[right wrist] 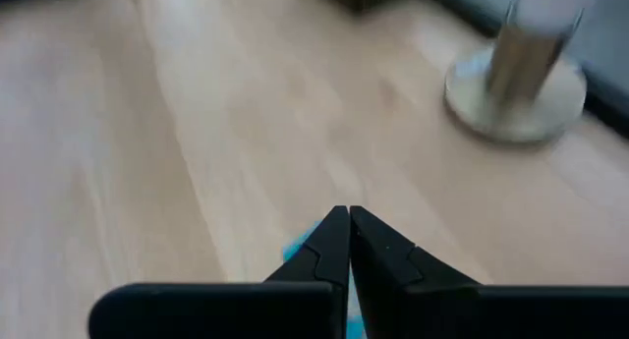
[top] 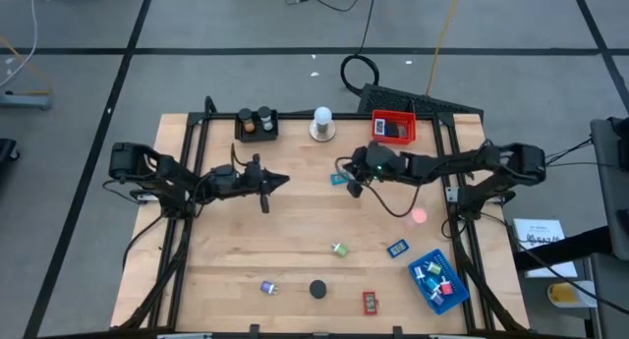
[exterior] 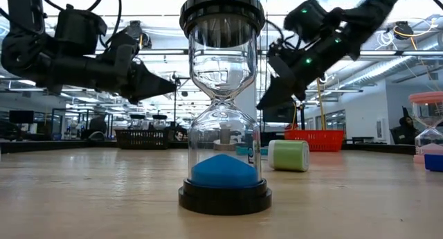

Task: Pick & Place Office items
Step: Put the light blue digital timer into the red bin

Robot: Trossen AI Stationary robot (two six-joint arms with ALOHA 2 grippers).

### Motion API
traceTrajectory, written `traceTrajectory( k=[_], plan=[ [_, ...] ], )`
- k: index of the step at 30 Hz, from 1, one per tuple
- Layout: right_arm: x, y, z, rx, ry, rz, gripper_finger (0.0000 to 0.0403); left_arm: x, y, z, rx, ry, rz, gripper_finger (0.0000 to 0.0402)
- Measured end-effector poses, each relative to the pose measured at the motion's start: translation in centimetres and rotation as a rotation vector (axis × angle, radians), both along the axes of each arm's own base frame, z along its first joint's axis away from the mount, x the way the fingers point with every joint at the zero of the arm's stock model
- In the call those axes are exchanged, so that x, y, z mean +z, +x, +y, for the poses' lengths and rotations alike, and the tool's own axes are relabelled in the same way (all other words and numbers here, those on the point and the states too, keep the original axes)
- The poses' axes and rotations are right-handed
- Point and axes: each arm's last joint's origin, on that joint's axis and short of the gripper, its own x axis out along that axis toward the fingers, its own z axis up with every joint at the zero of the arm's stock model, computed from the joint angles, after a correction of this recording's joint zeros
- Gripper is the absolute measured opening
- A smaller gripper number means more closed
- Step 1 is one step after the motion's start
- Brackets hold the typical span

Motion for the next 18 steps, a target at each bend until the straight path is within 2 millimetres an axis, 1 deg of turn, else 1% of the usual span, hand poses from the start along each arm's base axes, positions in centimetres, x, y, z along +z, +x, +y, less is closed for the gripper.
traceTrajectory(
  k=[4,8,11,14,18],
  plan=[
    [1.7,1.5,-0.3,0.019,0.043,0.137,0.0004,0.1,0.2,0.0,-0.002,-0.019,-0.006,0.0015],
    [2.4,2.6,-0.5,0.038,0.062,0.308,0.0012,0.1,0.2,0.0,0.0,-0.037,-0.006,0.0004],
    [3.1,3.7,-0.8,0.07,0.053,0.411,0.003,0.1,0.2,0.0,-0.001,-0.034,-0.006,0.0005],
    [3.2,4.7,-1.0,0.117,0.04,0.516,0.0056,0.1,0.2,0.0,-0.001,-0.031,-0.006,0.0019],
    [2.7,6.5,-1.2,0.294,0.09,0.553,0.0091,0.1,0.2,0.0,-0.001,-0.031,-0.006,0.0036]
  ],
)
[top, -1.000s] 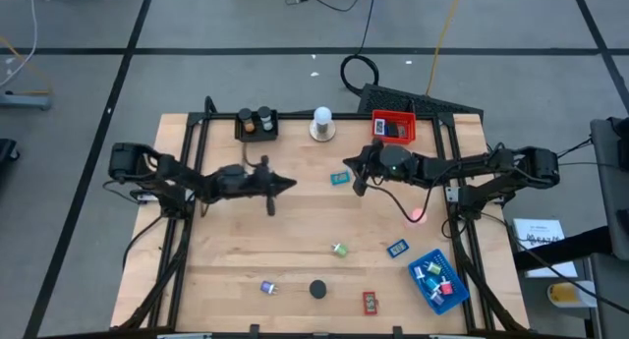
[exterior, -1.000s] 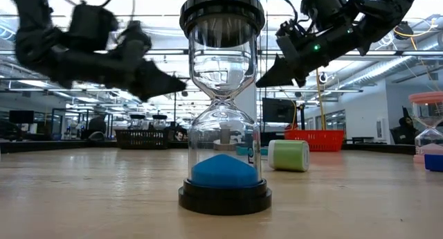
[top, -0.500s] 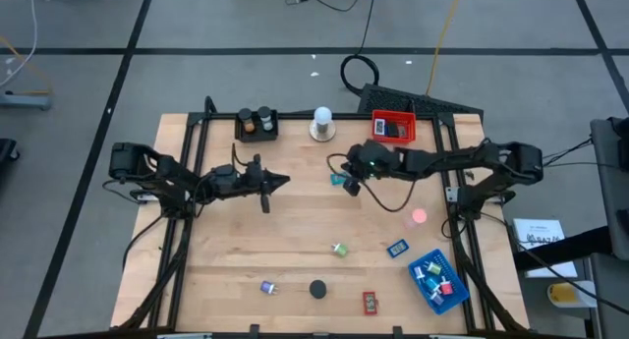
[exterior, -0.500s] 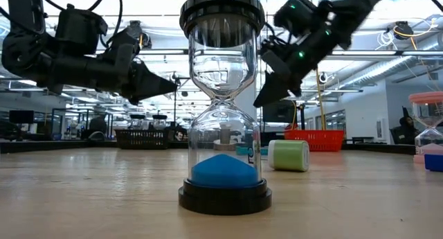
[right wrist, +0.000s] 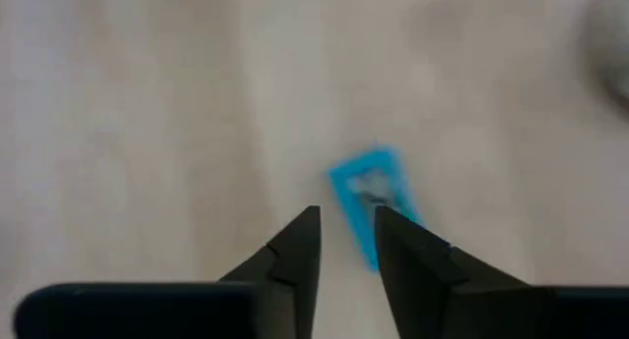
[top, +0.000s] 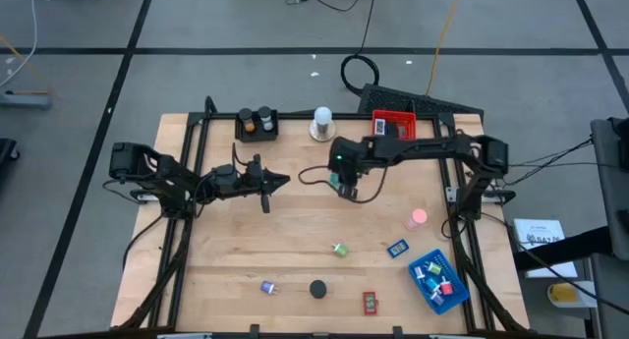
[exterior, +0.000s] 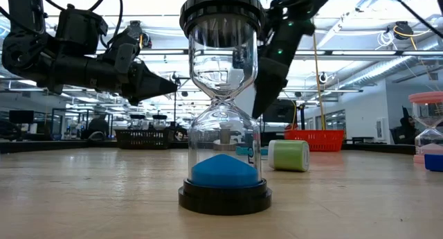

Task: Pick & Place Office items
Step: Put the light blue digital timer into the red bin

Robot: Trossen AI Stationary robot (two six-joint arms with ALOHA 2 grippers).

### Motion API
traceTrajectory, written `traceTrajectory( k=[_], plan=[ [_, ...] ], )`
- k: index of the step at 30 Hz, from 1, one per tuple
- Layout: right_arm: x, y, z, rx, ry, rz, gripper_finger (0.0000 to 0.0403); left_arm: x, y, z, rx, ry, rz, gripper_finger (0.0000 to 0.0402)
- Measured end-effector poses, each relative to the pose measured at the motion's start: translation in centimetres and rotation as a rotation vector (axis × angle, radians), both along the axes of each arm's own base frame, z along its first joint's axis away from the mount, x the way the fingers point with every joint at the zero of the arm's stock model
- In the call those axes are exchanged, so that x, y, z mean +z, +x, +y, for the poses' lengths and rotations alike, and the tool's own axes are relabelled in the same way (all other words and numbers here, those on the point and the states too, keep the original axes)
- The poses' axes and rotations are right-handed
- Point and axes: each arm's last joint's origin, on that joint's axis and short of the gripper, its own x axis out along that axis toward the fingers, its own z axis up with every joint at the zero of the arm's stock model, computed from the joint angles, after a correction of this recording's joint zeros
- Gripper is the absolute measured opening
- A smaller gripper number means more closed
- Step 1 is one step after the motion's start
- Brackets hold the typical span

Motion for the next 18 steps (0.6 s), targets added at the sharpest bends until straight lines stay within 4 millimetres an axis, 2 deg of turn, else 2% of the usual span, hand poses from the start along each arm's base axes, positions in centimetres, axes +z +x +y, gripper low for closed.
traceTrajectory(
  k=[3,10,18],
  plan=[
    [-0.8,0.9,-0.1,0.091,0.061,0.038,0.0116,0.0,0.0,0.0,0.0,0.0,0.0,0.0041],
    [-1.2,2.1,-0.7,0.173,0.03,0.117,0.0171,0.0,0.0,0.0,0.0,0.0,0.0,0.004],
    [-1.8,1.3,-1.7,0.166,0.002,0.207,0.0233,0.0,0.0,0.0,0.0,0.001,0.0,0.004]
  ],
)
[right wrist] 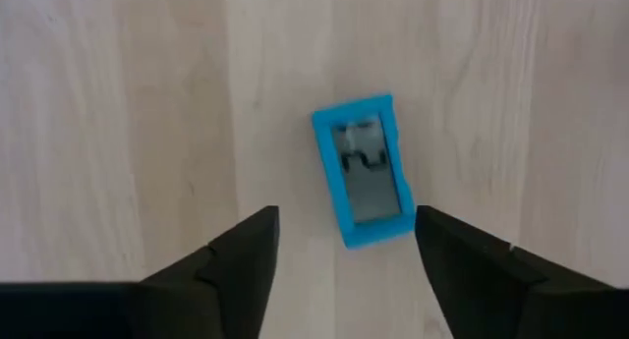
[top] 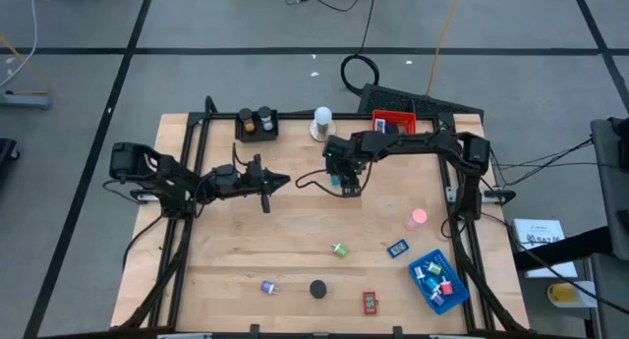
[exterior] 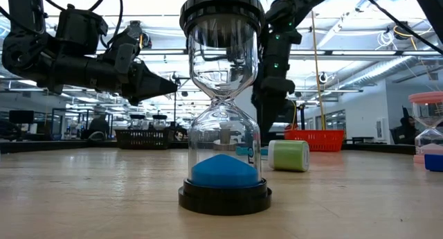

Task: Pick & Place Office items
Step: Put the light blue digital timer into the red bin

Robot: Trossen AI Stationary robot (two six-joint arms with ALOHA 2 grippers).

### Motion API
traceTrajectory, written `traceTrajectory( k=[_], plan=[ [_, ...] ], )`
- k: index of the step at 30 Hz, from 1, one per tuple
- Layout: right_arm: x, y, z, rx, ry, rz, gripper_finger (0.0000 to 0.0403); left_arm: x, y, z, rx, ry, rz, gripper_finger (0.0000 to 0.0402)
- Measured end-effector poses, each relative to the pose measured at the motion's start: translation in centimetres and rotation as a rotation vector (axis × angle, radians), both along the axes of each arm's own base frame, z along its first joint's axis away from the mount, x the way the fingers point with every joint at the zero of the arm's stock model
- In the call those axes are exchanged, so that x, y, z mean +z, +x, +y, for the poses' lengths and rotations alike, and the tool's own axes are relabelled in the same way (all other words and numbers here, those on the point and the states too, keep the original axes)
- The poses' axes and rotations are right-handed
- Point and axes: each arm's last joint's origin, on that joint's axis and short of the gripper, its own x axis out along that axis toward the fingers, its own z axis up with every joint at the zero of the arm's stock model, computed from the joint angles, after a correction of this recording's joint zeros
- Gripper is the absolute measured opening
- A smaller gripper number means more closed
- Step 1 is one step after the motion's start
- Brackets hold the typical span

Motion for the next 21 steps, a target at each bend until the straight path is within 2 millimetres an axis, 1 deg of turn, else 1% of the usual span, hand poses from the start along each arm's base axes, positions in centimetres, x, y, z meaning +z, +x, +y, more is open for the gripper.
traceTrajectory(
  k=[4,8,10,17,21],
  plan=[
    [-0.5,0.0,-0.1,0.024,-0.013,-0.029,0.0251,0.0,0.0,0.0,-0.001,0.0,0.0,0.004],
    [-0.8,0.1,-0.3,0.024,-0.021,-0.059,0.0255,0.0,0.0,0.0,-0.001,-0.001,-0.001,0.004],
    [-1.1,0.3,-0.5,0.025,-0.027,-0.074,0.0251,0.0,0.0,0.0,-0.001,0.0,0.0,0.004],
    [-4.3,0.9,-1.3,0.03,-0.015,-0.017,0.0235,0.0,0.0,0.0,0.0,-0.001,0.0,0.004],
    [-4.8,0.8,-1.7,0.014,-0.003,0.003,0.0221,0.0,0.0,0.0,-0.001,-0.001,0.001,0.004]
  ],
)
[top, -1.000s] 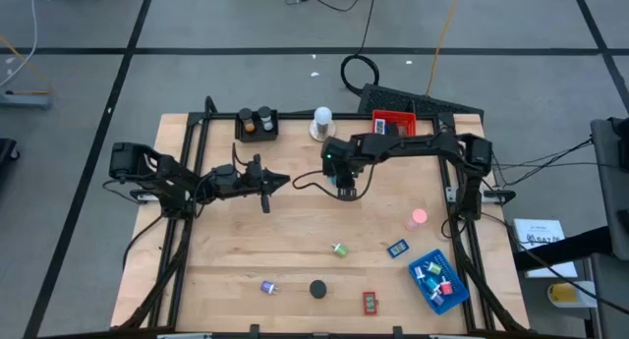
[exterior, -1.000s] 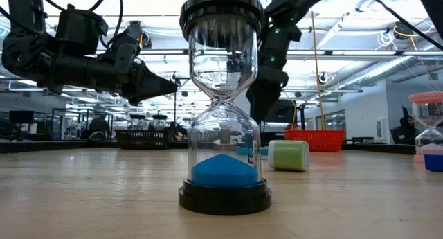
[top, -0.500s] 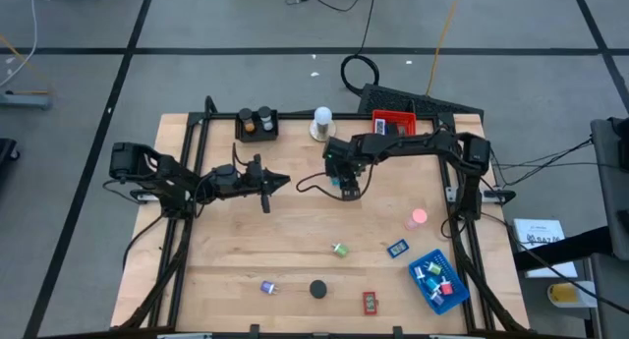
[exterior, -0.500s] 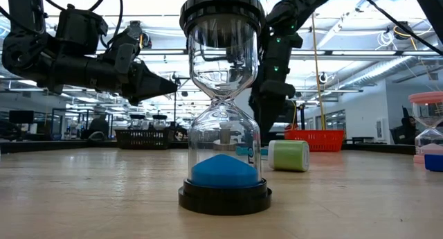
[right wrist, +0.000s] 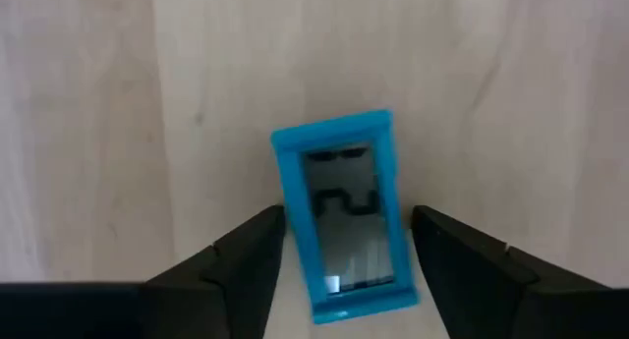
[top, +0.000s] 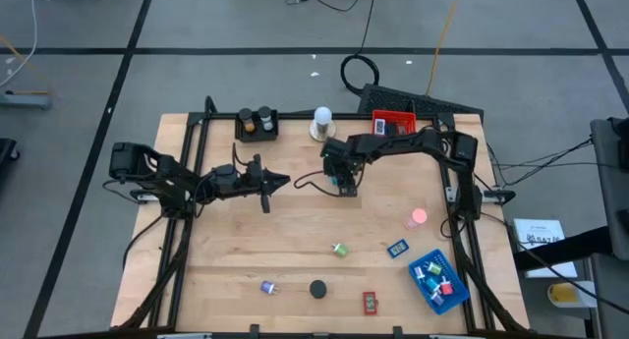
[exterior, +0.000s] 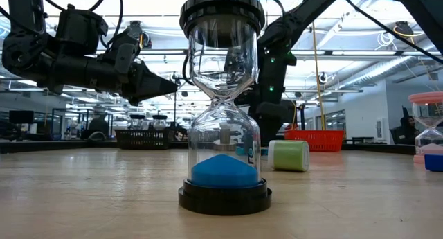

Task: Pick & Place Office items
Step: Put the light blue digital timer into the red bin

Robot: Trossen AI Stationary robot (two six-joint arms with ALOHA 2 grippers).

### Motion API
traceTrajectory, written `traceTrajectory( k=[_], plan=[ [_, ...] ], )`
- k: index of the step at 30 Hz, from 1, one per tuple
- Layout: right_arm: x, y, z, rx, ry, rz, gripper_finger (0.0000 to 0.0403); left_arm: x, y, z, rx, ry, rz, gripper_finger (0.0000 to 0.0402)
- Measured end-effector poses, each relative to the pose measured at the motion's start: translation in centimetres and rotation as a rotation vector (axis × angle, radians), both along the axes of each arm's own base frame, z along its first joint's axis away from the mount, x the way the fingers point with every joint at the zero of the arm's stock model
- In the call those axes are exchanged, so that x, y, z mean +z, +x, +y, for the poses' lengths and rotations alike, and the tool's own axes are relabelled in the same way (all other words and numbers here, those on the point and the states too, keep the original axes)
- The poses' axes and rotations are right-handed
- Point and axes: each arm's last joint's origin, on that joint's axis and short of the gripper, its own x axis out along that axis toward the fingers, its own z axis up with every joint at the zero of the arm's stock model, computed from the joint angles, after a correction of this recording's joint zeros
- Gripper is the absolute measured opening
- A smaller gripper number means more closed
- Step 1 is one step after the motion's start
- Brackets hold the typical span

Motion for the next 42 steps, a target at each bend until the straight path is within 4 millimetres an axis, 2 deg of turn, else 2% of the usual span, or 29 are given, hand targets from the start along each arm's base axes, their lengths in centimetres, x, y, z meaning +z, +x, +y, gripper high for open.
traceTrajectory(
  k=[8,12,15,20,25,28,32,35,38,42],
  plan=[
    [0.0,-0.2,-0.1,-0.071,0.021,0.01,0.0155,0.0,0.0,0.0,0.0,0.0,0.001,0.004],
    [0.4,-0.4,-0.1,-0.122,0.03,0.011,0.0146,0.0,0.0,0.0,0.0,-0.001,0.001,0.004],
    [2.1,-1.1,-0.1,-0.185,0.041,-0.001,0.0153,0.0,0.0,0.0,0.0,0.0,0.001,0.004],
    [6.8,-3.7,-1.4,-0.35,0.008,-0.06,0.0156,0.0,0.0,0.0,0.0,0.0,0.001,0.004],
    [11.0,-7.9,-4.5,-0.636,-0.052,-0.117,0.0147,0.0,0.0,0.0,0.001,0.0,0.001,0.004],
    [12.1,-10.8,-7.2,-0.788,-0.052,-0.126,0.0155,0.0,0.0,0.0,0.001,0.0,0.001,0.004],
    [12.2,-14.3,-11.3,-0.982,-0.058,-0.132,0.0159,0.0,0.0,0.0,0.001,-0.001,0.001,0.004],
    [11.1,-16.5,-13.3,-1.102,-0.05,-0.109,0.0153,0.0,0.0,0.0,0.001,0.0,0.001,0.004],
    [9.5,-18.4,-13.8,-1.184,-0.016,-0.058,0.0152,0.0,0.0,0.0,0.001,0.0,0.001,0.004],
    [7.2,-19.8,-14.0,-1.243,0.018,-0.052,0.0157,0.0,0.0,0.0,0.001,-0.001,0.001,0.004]
  ],
)
